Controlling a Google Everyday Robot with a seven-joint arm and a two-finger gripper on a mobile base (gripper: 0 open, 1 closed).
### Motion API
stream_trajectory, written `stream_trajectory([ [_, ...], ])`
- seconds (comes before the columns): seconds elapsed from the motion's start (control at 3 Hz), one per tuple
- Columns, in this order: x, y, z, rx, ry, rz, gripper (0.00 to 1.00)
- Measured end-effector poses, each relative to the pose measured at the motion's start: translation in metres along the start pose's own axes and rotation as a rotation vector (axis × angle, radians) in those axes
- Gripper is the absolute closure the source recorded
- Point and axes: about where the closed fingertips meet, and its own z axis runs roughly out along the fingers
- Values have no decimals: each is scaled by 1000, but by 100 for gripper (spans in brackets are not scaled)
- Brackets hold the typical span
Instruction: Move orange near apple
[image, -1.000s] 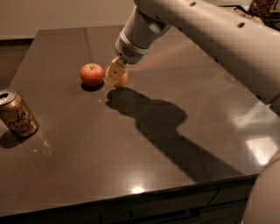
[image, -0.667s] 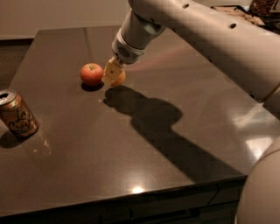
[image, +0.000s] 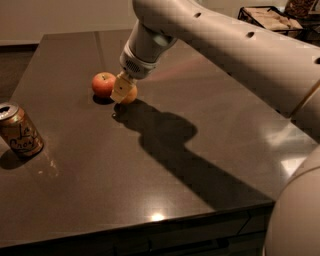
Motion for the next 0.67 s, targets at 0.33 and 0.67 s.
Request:
stream_trajectory([
  [0.33, -2, 7, 8, -7, 2, -10, 59],
  [0.67, -3, 11, 14, -14, 2, -15, 36],
])
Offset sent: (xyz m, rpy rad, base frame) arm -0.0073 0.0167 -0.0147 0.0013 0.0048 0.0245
